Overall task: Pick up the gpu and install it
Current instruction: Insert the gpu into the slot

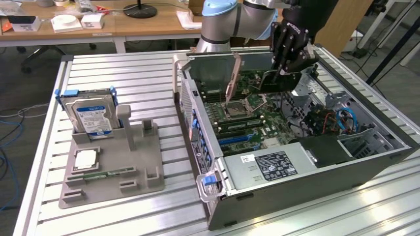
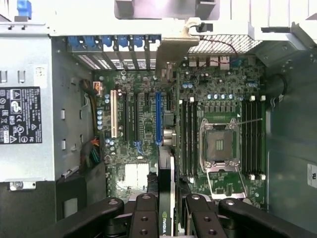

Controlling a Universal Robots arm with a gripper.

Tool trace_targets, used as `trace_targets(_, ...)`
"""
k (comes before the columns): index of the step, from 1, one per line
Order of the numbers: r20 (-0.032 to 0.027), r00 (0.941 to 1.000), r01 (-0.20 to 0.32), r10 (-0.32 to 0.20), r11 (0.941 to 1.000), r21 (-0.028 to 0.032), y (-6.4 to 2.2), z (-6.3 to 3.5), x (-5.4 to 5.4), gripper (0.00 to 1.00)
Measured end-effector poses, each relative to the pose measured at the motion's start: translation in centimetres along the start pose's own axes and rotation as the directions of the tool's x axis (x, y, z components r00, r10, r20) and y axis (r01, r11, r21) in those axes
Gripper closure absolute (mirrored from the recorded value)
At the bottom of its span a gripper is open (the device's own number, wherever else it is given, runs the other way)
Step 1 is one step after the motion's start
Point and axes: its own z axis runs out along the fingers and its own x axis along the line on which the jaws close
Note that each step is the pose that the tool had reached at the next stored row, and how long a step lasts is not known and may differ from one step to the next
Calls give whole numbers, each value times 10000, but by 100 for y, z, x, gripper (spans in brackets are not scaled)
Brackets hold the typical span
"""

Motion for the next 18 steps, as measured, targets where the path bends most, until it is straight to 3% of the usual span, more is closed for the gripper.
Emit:
trace_targets(11, 19, 10000, -89, 89, 10000, 1, -11, 197, -4, 74)
trace_targets(18, 19, 10000, -91, 91, 10000, 1, -7, 330, -213, 74)
